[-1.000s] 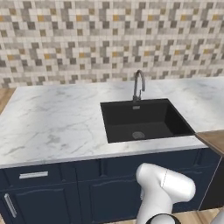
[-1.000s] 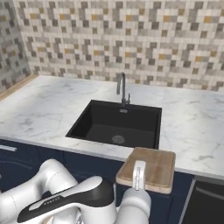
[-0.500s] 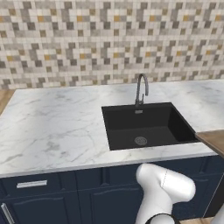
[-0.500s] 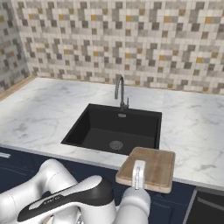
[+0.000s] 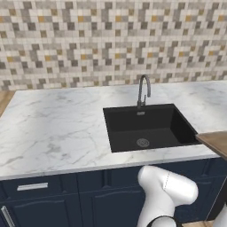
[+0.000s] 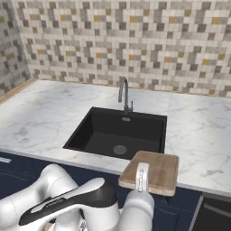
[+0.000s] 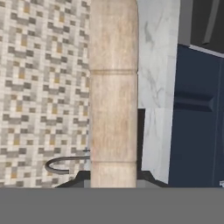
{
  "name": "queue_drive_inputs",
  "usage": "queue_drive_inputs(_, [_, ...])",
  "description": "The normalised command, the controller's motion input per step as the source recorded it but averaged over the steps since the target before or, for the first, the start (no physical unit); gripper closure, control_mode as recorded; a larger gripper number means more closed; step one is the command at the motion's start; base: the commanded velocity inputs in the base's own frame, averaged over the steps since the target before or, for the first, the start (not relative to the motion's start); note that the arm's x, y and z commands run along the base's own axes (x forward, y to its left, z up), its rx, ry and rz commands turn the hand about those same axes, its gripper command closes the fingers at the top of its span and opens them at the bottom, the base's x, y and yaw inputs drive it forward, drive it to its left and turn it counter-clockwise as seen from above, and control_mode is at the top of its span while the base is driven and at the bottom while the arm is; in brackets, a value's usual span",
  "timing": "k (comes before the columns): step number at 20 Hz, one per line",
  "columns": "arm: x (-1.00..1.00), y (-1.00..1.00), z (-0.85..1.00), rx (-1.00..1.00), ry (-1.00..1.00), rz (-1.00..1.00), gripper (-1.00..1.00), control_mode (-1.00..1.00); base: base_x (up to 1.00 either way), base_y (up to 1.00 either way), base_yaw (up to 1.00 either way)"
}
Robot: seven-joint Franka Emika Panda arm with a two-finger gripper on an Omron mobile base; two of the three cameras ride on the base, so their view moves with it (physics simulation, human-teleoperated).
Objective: Move the cutting board and knife to the sink. Then move spray from the cabinet to the counter.
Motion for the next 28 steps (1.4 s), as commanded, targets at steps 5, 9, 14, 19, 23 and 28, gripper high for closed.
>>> queue_drive_inputs(5, [0.54,0.64,0.0,-0.04,0.16,-0.04,1.0,-1.0,0.0,0.0,0.0])
queue_drive_inputs(9, [0.59,0.91,0.0,-0.1,0.23,-0.18,1.0,-1.0,0.0,0.0,0.0])
queue_drive_inputs(14, [0.6,0.73,0.0,-0.07,0.16,-0.19,1.0,-1.0,0.0,0.0,0.0])
queue_drive_inputs(19, [0.49,0.6,0.0,0.01,-0.1,-0.1,1.0,-1.0,0.0,0.0,0.0])
queue_drive_inputs(23, [0.4,0.37,0.0,0.07,-0.27,-0.02,1.0,-1.0,0.0,0.0,0.0])
queue_drive_inputs(28, [0.2,0.17,0.0,0.01,-0.14,0.01,1.0,-1.0,0.0,0.0,0.0])
